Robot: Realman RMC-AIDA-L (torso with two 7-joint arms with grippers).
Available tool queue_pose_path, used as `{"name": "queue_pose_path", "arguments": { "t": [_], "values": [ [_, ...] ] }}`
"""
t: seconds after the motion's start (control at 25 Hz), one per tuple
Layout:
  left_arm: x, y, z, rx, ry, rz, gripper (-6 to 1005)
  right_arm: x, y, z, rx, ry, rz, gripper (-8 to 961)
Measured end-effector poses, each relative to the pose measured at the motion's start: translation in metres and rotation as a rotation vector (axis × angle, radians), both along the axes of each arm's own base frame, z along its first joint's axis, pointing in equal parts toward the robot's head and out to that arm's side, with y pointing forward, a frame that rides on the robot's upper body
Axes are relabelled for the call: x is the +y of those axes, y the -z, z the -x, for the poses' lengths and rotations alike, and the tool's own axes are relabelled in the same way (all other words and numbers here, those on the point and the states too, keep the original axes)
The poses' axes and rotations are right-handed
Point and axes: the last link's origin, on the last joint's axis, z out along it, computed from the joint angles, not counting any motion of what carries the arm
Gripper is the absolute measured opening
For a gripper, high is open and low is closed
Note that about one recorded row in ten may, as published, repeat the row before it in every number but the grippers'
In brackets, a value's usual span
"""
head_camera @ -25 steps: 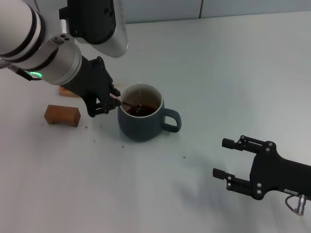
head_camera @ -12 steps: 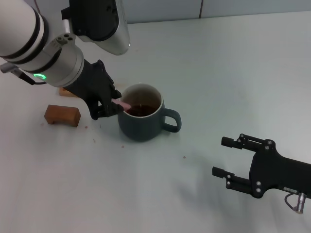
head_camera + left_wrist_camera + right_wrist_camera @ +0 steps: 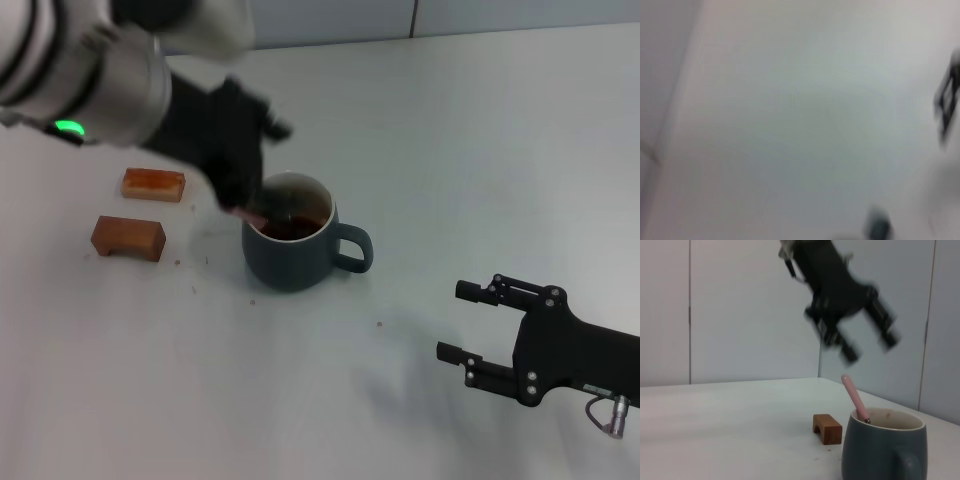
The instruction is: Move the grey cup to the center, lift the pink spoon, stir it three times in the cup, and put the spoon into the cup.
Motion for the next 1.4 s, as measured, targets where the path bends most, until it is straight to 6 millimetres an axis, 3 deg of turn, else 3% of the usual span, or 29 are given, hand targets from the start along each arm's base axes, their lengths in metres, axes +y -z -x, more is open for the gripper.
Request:
{"name": "queue_pose_path", "arguments": {
  "t": [0.2,0.28,0.52,0.68,1.0,1.4],
  "values": [
    [-0.001,-0.033,-0.010,-0.405,0.083,-0.084,590,0.001,-0.001,0.000,0.002,0.002,-0.005,680],
    [-0.002,-0.040,-0.005,-0.547,0.101,-0.112,731,0.001,-0.001,0.000,0.002,0.004,-0.007,680],
    [-0.009,-0.055,0.042,-0.981,0.121,-0.249,730,0.003,-0.001,-0.001,-0.006,0.013,-0.011,680],
    [-0.020,-0.056,0.090,-1.166,0.152,-0.372,730,0.003,-0.003,-0.002,-0.003,0.019,-0.024,680],
    [-0.056,-0.037,0.185,-1.181,0.026,-0.527,728,0.003,-0.007,-0.004,0.011,0.033,-0.055,679],
    [-0.122,-0.001,0.246,-1.050,-0.148,-0.530,726,-0.001,-0.008,-0.007,0.014,0.046,-0.060,679]
  ]
}}
